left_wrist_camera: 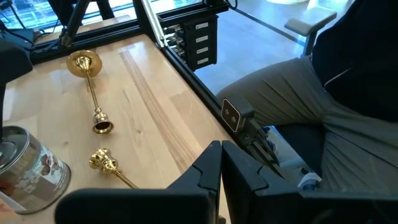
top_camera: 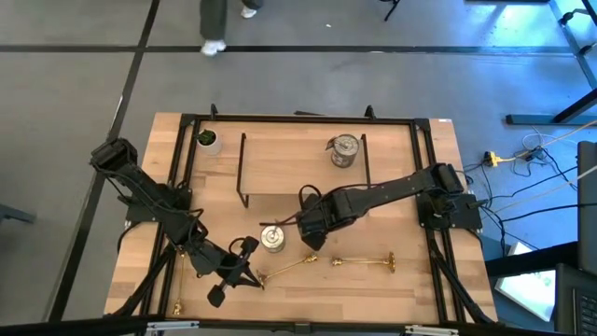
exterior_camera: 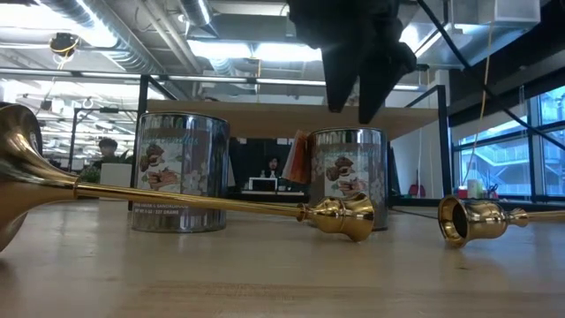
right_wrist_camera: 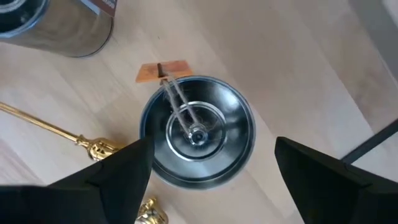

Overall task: Pick & Place candle stick holders
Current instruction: Put the right silver scented candle on the shelf

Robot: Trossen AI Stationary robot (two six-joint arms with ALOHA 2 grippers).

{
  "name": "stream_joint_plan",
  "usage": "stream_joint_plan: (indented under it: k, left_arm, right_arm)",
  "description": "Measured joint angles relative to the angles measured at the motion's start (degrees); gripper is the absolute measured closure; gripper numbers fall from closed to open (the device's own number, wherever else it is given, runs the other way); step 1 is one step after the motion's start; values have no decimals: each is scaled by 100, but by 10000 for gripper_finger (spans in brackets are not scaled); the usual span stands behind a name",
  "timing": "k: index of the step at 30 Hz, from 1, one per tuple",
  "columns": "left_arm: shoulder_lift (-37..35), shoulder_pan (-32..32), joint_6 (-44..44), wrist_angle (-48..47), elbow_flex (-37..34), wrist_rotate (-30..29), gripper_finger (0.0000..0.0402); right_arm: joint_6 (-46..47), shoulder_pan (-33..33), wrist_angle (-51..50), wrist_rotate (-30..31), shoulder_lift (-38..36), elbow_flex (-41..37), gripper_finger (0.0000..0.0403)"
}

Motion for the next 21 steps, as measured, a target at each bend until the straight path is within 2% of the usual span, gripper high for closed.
stream_joint_plan:
  k: [14,21]
  left_arm:
    - [0,-2,-50,2,-3,4,396]
    - [45,0,-52,30,-4,0,396]
  right_arm:
    - [-24,-48,99,-67,258,-9,66]
    - [-52,-63,208,-420,320,-9,66]
